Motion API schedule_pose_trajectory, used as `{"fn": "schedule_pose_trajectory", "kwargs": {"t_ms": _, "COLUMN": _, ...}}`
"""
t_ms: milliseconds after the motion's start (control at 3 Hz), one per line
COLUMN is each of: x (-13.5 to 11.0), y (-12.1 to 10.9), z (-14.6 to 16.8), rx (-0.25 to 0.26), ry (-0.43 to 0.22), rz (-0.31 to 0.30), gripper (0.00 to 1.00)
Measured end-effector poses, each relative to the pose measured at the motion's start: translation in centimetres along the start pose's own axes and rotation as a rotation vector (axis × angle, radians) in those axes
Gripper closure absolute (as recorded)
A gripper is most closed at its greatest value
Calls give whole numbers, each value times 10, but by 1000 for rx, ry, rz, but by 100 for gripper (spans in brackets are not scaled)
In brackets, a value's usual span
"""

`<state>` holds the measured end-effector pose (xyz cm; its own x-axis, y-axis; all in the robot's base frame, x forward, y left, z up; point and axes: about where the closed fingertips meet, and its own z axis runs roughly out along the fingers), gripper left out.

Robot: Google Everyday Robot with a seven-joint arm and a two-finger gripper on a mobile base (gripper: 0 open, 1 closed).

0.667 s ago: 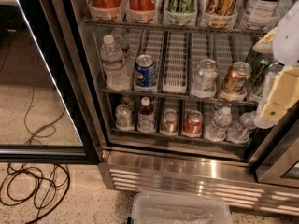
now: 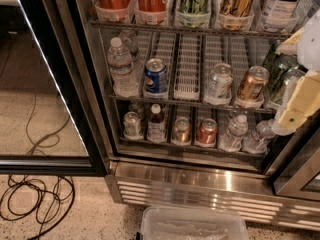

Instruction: Pick blue plastic bottle from top shelf of fridge

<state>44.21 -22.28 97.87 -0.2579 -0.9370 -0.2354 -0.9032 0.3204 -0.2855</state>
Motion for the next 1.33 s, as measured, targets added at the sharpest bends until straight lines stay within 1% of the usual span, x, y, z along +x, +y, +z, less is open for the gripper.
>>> {"fn": "schedule_pose_trajectory", "kwargs": {"t_ms": 333, "x": 13, "y": -23, "z": 5, "rx": 87, "ry": -57, "rz": 158, "gripper": 0}}
{"fn": "schedule_pose_trajectory", "kwargs": {"t_ms": 667, "x": 8, "y": -29, "z": 2, "rx": 117, "ry": -74, "rz": 172, "gripper": 0}}
{"fn": "schedule_pose_trajectory", "kwargs": {"t_ms": 1000, "x": 8, "y": -29, "z": 1, "rx": 117, "ry": -74, "rz": 171, "gripper": 0}}
{"fn": "schedule_pose_trajectory", "kwargs": {"t_ms": 1333, "x": 11, "y": -39, "z": -2, "rx": 199, "ry": -95, "rz": 224, "gripper": 0}}
